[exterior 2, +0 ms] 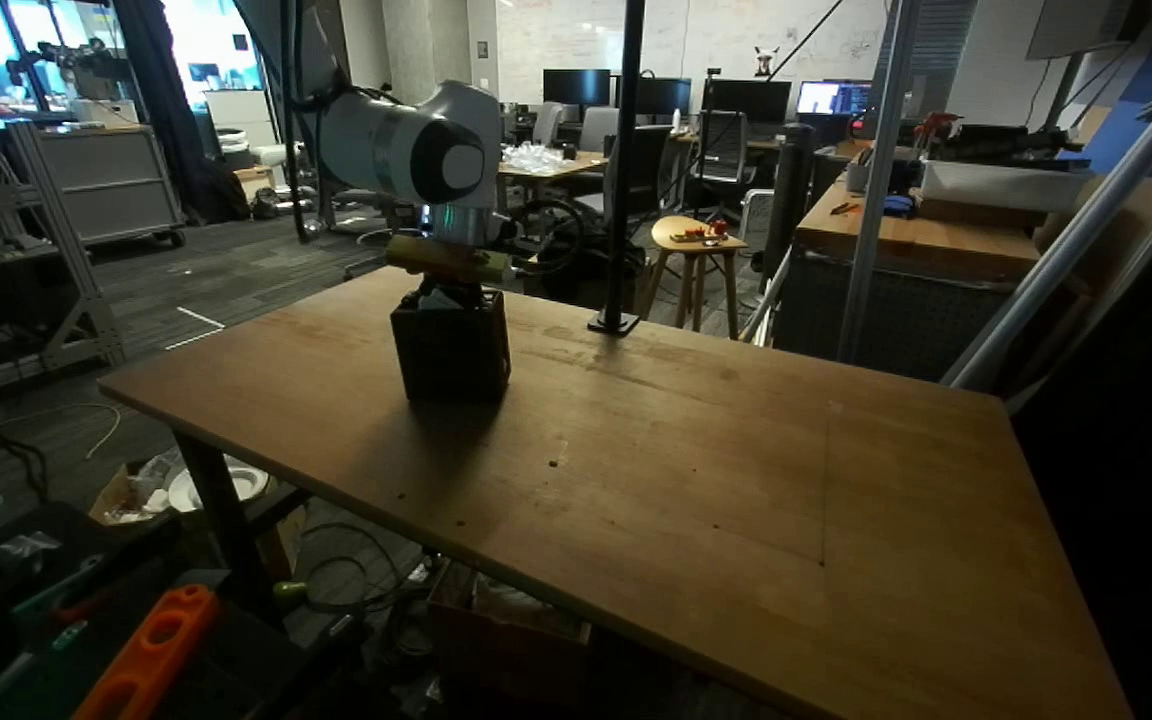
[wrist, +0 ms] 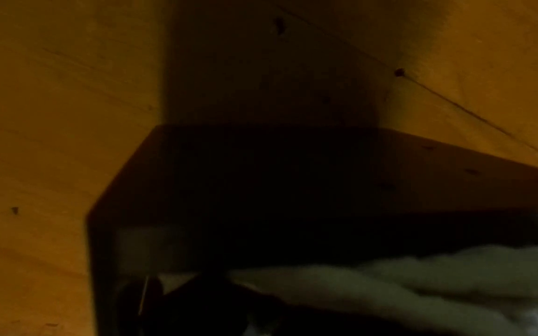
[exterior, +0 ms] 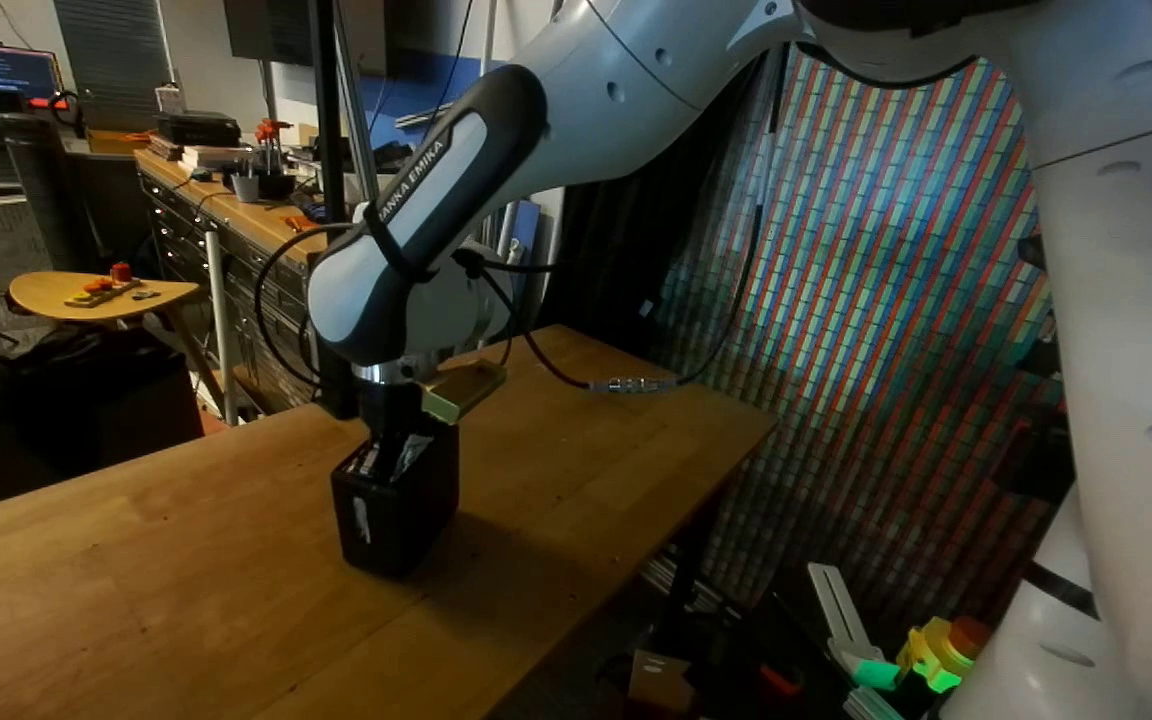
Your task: Put the cloth in the black box
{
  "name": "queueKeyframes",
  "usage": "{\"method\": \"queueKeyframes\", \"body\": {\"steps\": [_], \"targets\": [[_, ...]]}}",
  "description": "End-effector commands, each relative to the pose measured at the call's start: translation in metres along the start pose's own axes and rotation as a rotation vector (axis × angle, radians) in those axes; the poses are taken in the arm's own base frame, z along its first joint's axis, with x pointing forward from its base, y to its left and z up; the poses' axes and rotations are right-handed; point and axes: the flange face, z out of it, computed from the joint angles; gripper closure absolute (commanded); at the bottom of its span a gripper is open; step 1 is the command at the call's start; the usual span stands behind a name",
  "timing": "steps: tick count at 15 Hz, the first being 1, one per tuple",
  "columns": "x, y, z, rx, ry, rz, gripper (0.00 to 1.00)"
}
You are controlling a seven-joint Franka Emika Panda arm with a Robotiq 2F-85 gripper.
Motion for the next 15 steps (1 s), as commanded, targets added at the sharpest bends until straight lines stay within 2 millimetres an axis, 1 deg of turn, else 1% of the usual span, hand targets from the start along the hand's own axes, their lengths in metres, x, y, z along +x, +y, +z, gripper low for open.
{"method": "queueKeyframes", "body": {"steps": [1, 3, 7, 9, 12, 15], "targets": [[-0.006, -0.008, 0.020, 0.064, 0.013, 0.004, 0.99], [-0.008, -0.012, 0.020, 0.075, 0.009, 0.009, 0.99], [-0.011, -0.012, -0.003, 0.042, 0.013, 0.013, 0.99], [-0.011, -0.012, -0.019, 0.018, 0.025, 0.014, 0.99], [-0.012, -0.011, -0.053, -0.018, 0.057, 0.023, 0.99], [-0.016, -0.010, -0.088, -0.056, 0.093, 0.041, 0.99]]}}
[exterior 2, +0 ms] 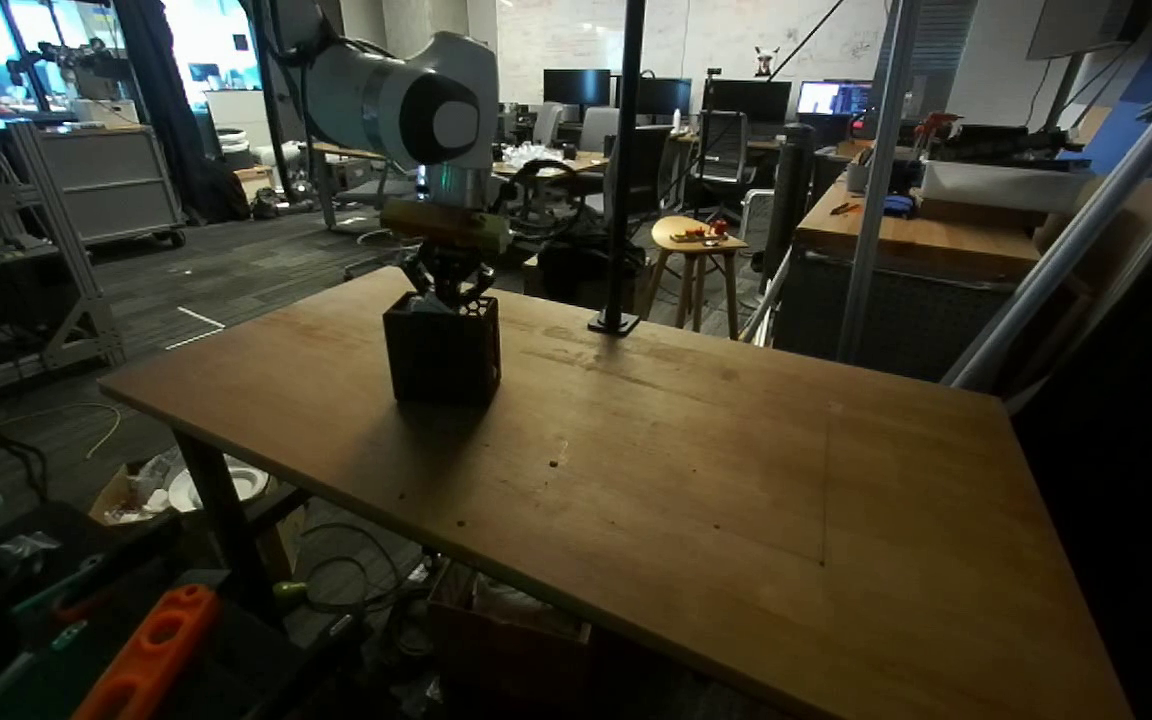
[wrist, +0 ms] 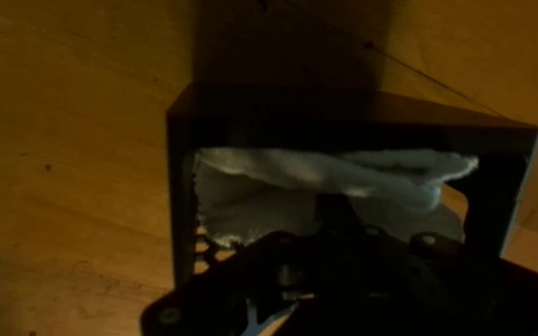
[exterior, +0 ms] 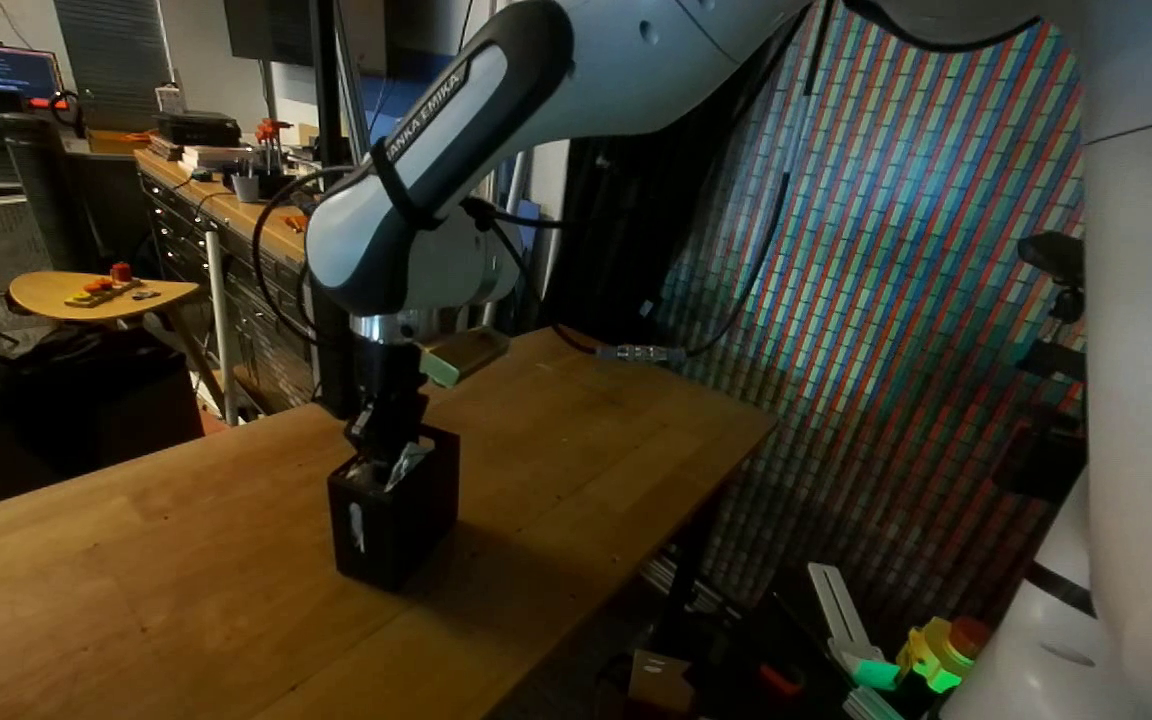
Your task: Put the cloth in the black box
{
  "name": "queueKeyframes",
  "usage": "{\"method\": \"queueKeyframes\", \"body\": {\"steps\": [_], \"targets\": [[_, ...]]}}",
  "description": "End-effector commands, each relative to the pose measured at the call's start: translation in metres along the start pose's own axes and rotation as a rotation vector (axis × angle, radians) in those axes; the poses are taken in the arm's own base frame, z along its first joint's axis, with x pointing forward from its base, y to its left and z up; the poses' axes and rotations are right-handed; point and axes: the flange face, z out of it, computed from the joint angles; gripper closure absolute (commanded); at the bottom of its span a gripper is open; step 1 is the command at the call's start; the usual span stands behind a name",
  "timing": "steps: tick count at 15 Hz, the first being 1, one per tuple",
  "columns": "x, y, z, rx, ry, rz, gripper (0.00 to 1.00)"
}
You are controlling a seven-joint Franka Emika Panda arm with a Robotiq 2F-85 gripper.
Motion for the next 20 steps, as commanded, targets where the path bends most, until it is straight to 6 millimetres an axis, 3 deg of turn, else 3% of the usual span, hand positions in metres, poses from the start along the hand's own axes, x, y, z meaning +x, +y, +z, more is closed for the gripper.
{"method": "queueKeyframes", "body": {"steps": [1, 5, 11, 16, 20], "targets": [[-0.013, -0.005, -0.048, -0.060, 0.031, 0.026, 0.99], [-0.027, -0.010, -0.065, -0.079, 0.036, 0.067, 0.99], [-0.048, -0.041, -0.078, -0.105, 0.032, 0.133, 0.99], [-0.055, -0.059, -0.082, -0.126, 0.032, 0.146, 0.99], [-0.060, -0.063, -0.077, -0.125, 0.032, 0.150, 0.99]]}}
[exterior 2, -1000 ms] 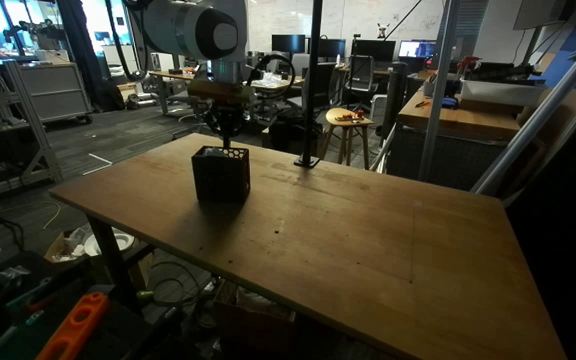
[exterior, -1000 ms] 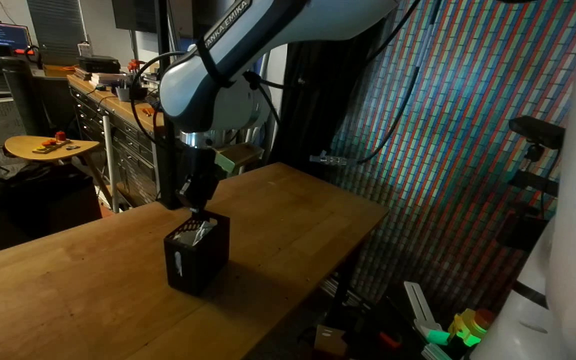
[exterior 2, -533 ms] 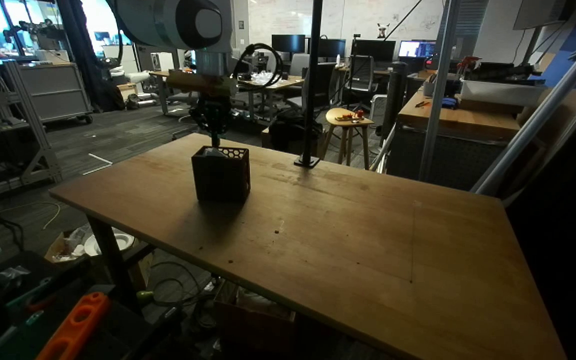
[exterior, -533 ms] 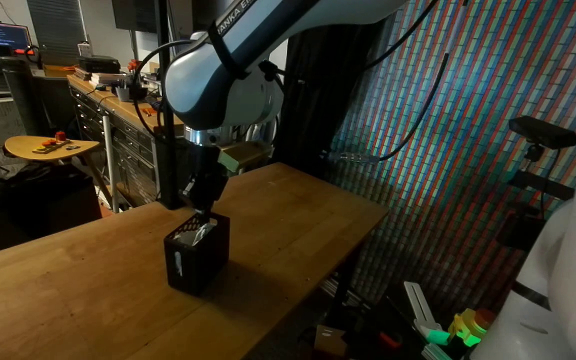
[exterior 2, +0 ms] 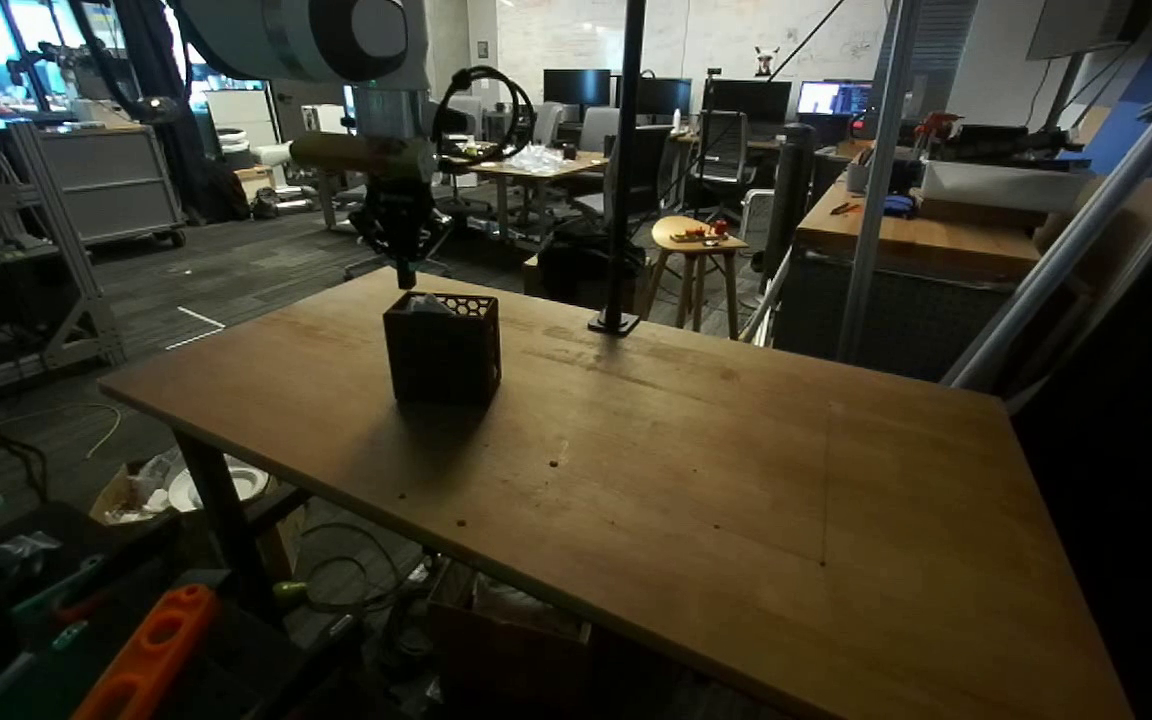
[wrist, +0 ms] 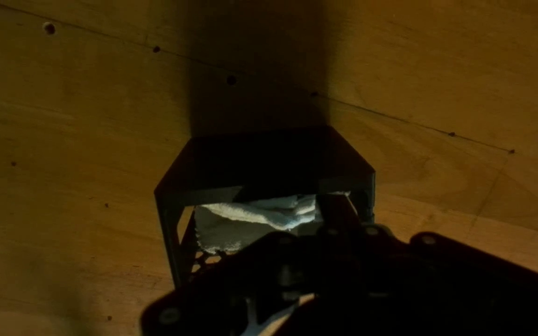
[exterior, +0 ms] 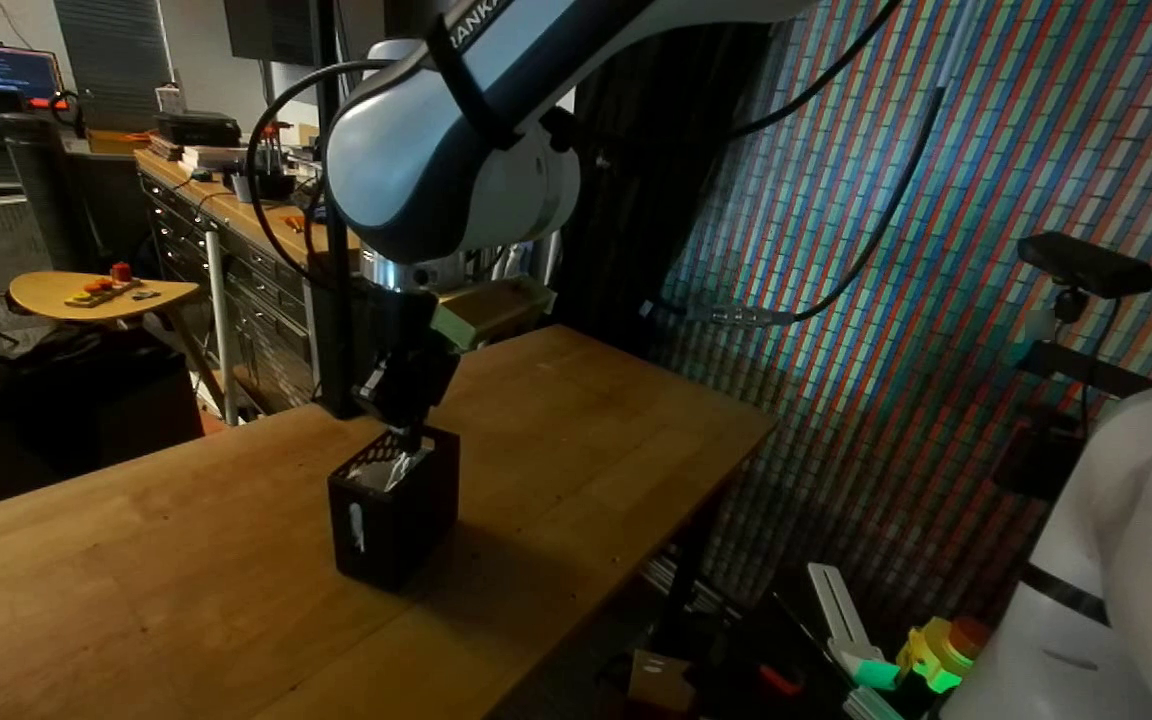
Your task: Put the cloth in the black box
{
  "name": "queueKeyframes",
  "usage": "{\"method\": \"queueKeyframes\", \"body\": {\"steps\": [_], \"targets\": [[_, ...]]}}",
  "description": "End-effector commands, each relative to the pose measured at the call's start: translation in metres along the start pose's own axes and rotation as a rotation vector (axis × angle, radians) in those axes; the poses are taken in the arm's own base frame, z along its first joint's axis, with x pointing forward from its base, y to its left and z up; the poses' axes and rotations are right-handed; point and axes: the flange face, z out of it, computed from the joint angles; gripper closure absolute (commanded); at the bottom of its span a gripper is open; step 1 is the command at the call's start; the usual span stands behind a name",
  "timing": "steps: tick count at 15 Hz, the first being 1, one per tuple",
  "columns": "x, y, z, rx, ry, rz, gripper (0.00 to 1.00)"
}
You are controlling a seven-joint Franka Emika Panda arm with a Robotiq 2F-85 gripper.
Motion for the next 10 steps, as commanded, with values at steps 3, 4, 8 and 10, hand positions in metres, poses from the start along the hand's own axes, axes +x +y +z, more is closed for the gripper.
{"method": "queueKeyframes", "body": {"steps": [3, 4, 8, 10], "targets": [[-0.012, 0.003, -0.002, -0.018, 0.011, 0.010, 0.99], [-0.011, 0.005, -0.002, -0.018, 0.013, 0.010, 0.99], [-0.005, 0.014, -0.001, -0.027, 0.014, 0.005, 0.99], [-0.002, 0.017, 0.001, -0.032, 0.012, 0.000, 0.99]]}}
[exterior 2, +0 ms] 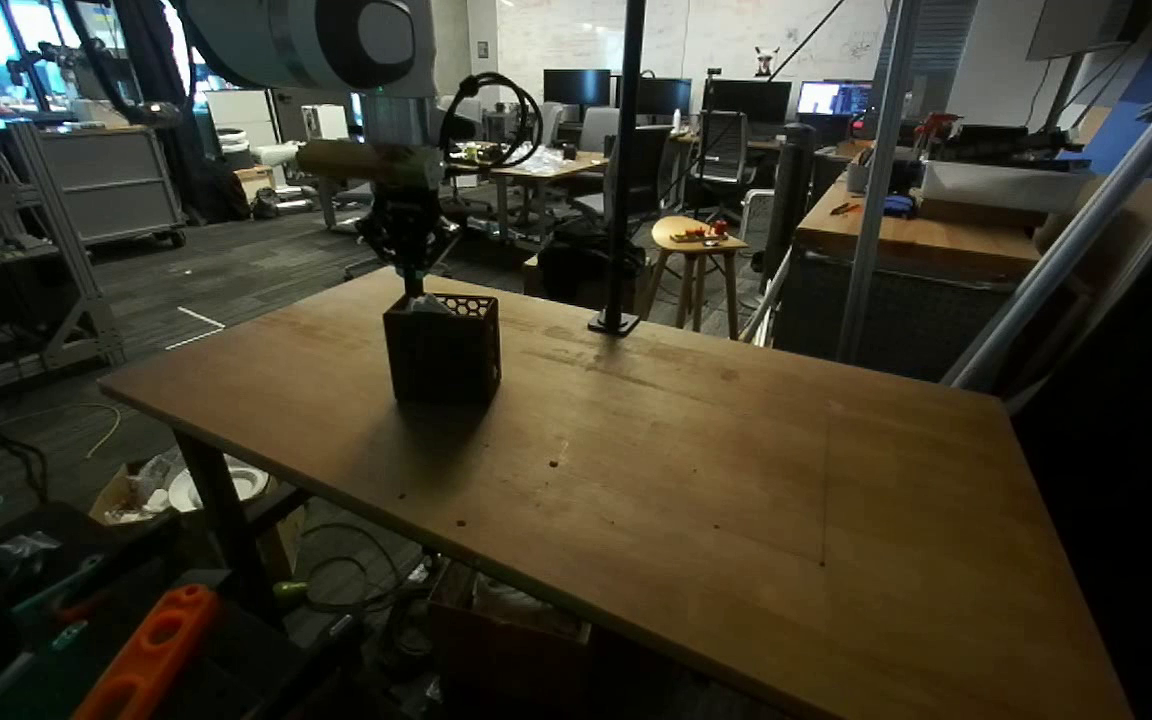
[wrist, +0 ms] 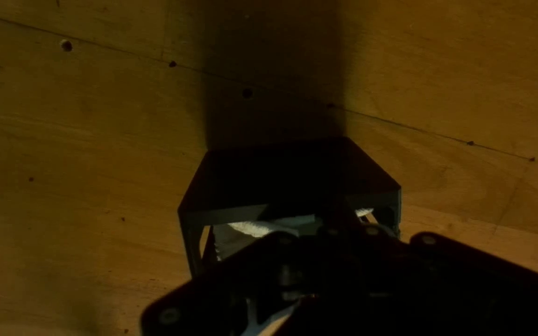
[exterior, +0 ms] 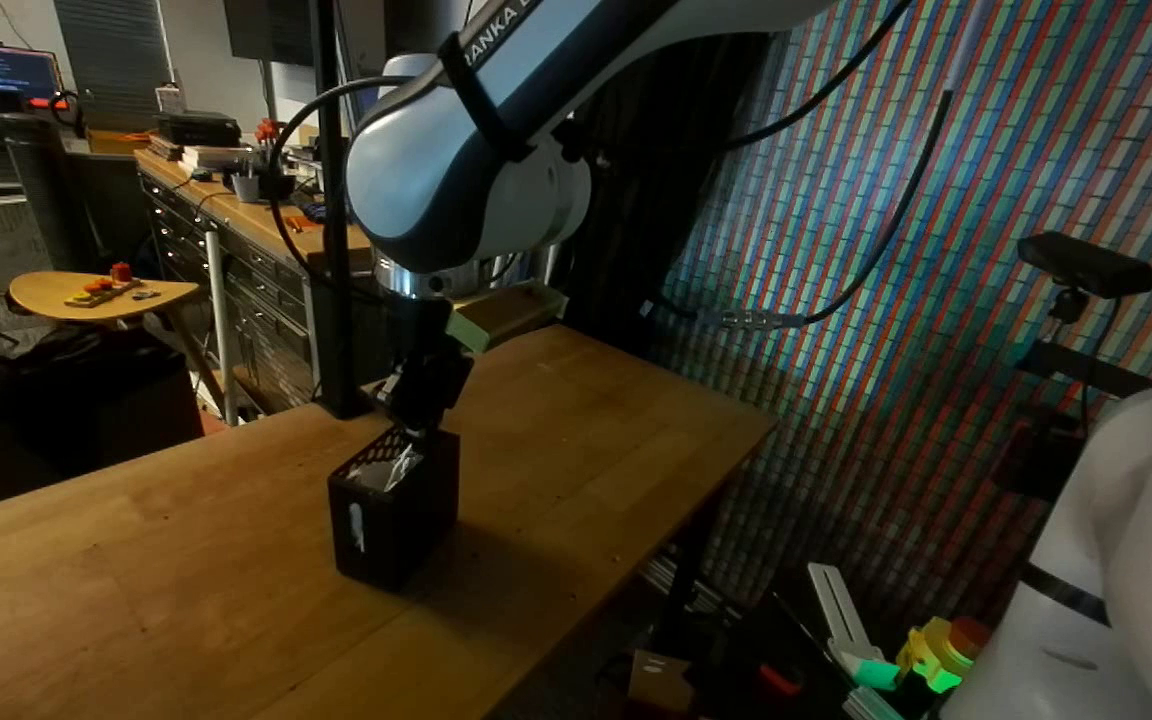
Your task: Put the cloth in the black box
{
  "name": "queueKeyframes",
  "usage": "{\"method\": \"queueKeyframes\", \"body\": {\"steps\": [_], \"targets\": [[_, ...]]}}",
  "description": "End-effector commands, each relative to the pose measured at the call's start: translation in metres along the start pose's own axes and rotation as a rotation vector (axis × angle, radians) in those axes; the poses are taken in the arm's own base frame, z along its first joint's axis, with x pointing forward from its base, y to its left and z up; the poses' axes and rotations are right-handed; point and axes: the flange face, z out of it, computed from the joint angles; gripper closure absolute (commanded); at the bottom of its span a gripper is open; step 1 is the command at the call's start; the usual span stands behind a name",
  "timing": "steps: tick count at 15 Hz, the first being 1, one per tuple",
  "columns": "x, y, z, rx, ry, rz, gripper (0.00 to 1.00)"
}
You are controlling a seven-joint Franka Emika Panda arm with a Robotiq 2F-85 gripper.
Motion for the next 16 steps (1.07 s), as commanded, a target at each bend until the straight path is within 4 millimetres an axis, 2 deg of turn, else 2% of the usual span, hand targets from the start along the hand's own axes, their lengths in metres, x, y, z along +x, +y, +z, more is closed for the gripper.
{"method": "queueKeyframes", "body": {"steps": [1, 8, 16], "targets": [[0.006, 0.007, -0.005, -0.025, 0.022, -0.019, 0.99], [0.025, 0.014, 0.001, -0.029, 0.025, -0.046, 0.99], [0.046, 0.018, 0.018, -0.005, 0.024, -0.071, 0.99]]}}
